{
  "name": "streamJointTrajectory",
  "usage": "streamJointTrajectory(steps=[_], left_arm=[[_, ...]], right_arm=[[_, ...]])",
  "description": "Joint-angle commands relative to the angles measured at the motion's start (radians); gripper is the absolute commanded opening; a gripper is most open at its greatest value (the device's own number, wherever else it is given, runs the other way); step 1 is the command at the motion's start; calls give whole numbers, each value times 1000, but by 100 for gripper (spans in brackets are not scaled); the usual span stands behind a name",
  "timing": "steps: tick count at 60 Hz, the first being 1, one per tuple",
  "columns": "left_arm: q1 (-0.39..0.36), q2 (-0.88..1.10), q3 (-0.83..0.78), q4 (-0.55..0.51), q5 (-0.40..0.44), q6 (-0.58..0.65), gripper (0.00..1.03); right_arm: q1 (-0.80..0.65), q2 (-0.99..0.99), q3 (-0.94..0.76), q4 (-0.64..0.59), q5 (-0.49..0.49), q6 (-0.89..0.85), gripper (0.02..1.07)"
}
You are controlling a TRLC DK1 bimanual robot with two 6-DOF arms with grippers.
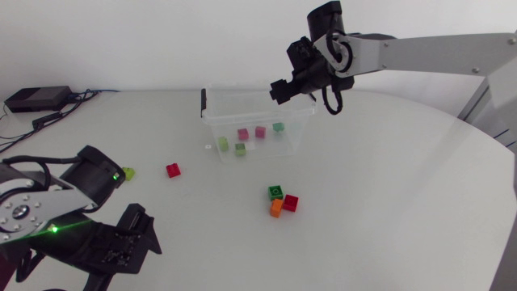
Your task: Pick up the duplo bricks and place them in the container
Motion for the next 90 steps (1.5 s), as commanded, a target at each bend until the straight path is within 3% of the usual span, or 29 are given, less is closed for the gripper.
streamJointTrajectory(steps=[1, 13, 27, 38, 53, 67, 77, 90], left_arm=[[-31, 3, -55, -13, 13, 35, 97], [-71, 9, -95, 12, 15, 27, 97], [-166, 63, -152, 125, 13, -39, 97], [-182, 124, -167, 197, 10, -51, 97], [-148, 218, -156, 328, -13, -48, 96], [-65, 277, -66, 431, -48, -43, 96], [-24, 204, -20, 392, -48, -51, 96], [-22, 106, 13, 248, -31, -83, 97]], right_arm=[[-12, -90, -68, -1, -10, -5, 100], [-26, -209, -212, 33, -27, -5, 100], [-58, -297, -315, 56, -49, -5, 100], [-75, -355, -359, 56, -66, -7, 100], [-90, -406, -418, 56, -78, -19, 100], [-98, -426, -448, 56, -80, -23, 100], [-92, -453, -484, 58, -83, -26, 100], [-62, -475, -542, 59, -83, -34, 100]])
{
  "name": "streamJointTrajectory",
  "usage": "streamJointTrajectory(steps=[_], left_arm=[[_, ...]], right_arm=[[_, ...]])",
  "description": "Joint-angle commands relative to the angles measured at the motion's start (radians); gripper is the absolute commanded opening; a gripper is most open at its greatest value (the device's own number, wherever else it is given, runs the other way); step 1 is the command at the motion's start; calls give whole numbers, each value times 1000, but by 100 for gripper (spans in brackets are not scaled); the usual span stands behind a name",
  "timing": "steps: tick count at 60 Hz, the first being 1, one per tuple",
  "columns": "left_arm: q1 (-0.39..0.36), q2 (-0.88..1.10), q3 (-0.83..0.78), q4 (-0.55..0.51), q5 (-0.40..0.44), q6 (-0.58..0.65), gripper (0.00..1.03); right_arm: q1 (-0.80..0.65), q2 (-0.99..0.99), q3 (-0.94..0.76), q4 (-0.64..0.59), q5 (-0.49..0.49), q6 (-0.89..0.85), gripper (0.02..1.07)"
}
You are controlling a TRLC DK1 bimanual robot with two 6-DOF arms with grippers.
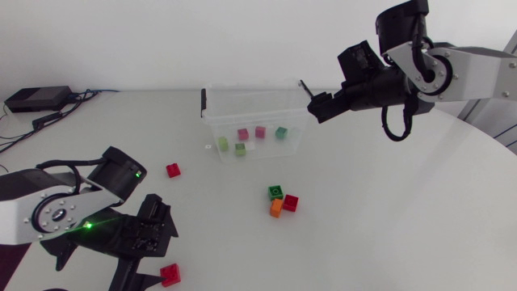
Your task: Pick up the duplo bricks and place them in the container
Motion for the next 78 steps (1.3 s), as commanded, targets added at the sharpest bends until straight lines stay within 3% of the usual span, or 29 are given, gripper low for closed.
streamJointTrajectory(steps=[1, 17, 33, 37, 43, 45, 47, 68, 78], left_arm=[[8, -32, 42, -41, 11, -27, 97], [-42, 80, 16, -53, 26, -161, 96], [-65, 175, -46, 94, -12, -247, 90], [-61, 212, -46, 111, -24, -251, 80], [-58, 254, -38, 120, -30, -268, 47], [-57, 260, -39, 135, -38, -271, 29], [-57, 263, -42, 147, -40, -276, 22], [-26, 234, 65, 126, -58, -294, 20], [-6, 194, 180, 82, -57, -314, 20]], right_arm=[[23, -19, -46, 6, -6, -13, 100], [46, -54, -110, 26, -2, -7, 100], [97, -80, -201, 35, 1, -25, 99], [112, -91, -236, 46, -4, -42, 99], [130, -109, -280, 46, -35, -85, 99], [135, -117, -303, 46, -55, -106, 99], [138, -120, -316, 46, -65, -122, 99], [132, -25, -418, 7, -205, -323, 99], [143, 53, -426, 29, -217, -376, 99]])
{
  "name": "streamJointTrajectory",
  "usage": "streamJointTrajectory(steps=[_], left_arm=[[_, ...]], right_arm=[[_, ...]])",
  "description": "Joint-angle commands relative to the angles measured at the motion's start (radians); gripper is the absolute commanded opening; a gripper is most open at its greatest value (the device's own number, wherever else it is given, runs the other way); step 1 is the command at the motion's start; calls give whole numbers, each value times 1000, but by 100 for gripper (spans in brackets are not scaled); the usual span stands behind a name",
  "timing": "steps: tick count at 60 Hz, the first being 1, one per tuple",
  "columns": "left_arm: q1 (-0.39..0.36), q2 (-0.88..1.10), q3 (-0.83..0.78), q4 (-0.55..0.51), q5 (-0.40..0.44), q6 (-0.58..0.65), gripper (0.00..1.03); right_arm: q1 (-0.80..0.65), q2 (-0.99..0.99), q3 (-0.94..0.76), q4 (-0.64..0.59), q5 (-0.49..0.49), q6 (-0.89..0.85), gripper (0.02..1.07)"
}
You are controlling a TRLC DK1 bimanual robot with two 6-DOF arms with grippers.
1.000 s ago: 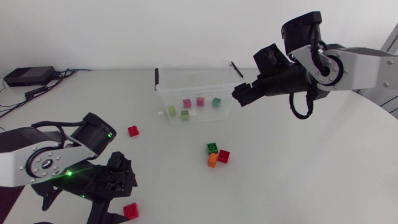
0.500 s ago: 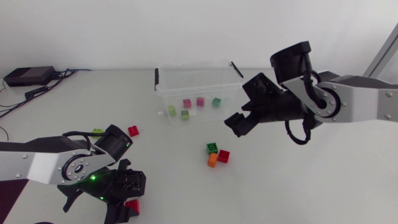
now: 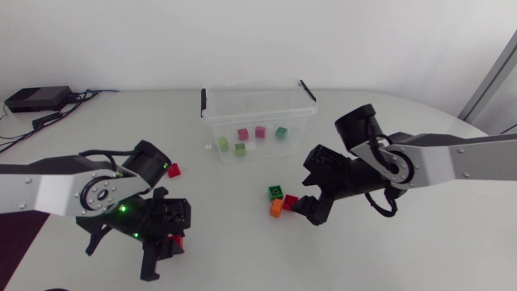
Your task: Pick up the duplo bricks and place them in the container
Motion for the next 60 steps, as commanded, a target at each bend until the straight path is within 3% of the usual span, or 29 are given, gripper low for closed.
streamJointTrajectory(steps=[1, 16, 23, 33, 47, 54, 60], left_arm=[[18, -30, 92, -19, -3, -26, 20], [61, -8, 302, -28, 75, -101, 20], [69, 15, 374, 16, 99, -153, 20], [69, 56, 463, 96, 118, -229, 20], [57, 88, 523, 114, 119, -252, 20], [57, 93, 523, 120, 119, -250, 20], [58, 96, 529, 134, 119, -255, 20]], right_arm=[[16, 55, -24, 7, -10, -49, 99], [39, 150, 10, 52, 16, -71, 96], [31, 212, 36, 80, 25, -80, 92], [31, 250, 48, 112, 44, -77, 79], [10, 126, 12, 95, 39, -77, 80], [10, -3, 4, 37, 36, -76, 97], [10, -46, 16, 6, 36, -74, 98]])
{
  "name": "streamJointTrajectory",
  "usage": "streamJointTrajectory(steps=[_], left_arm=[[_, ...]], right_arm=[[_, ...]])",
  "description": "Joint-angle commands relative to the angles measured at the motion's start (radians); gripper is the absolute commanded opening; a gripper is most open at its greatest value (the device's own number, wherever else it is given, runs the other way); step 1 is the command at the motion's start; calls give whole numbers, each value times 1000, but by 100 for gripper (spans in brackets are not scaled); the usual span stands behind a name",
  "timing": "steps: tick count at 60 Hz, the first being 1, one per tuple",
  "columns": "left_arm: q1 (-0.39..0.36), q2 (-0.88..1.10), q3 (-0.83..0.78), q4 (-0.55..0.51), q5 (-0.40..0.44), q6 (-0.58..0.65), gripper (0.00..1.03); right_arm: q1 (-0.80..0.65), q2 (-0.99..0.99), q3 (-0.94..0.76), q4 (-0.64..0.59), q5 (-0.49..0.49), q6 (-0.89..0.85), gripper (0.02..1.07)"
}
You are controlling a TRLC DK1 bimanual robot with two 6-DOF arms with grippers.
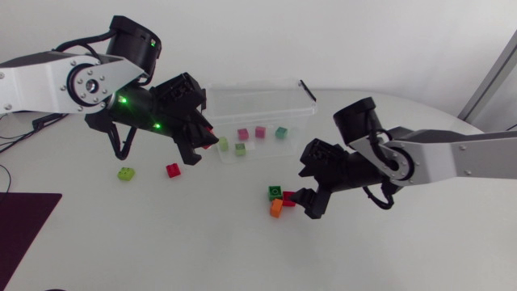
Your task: Pick up the duplo bricks and place them in the container
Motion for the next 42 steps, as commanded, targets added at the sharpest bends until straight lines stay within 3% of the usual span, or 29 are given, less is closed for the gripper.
streamJointTrajectory(steps=[1, 35, 42], left_arm=[[-4, 24, 40, 18, 9, -26, 20], [0, 188, 301, 99, 8, -103, 20], [6, 254, 350, 122, 8, -107, 20]], right_arm=[[-7, -20, -3, -28, -1, -14, 98], [-33, 251, 83, 16, -24, -86, 98], [-33, 307, 105, 31, -24, -90, 94]])
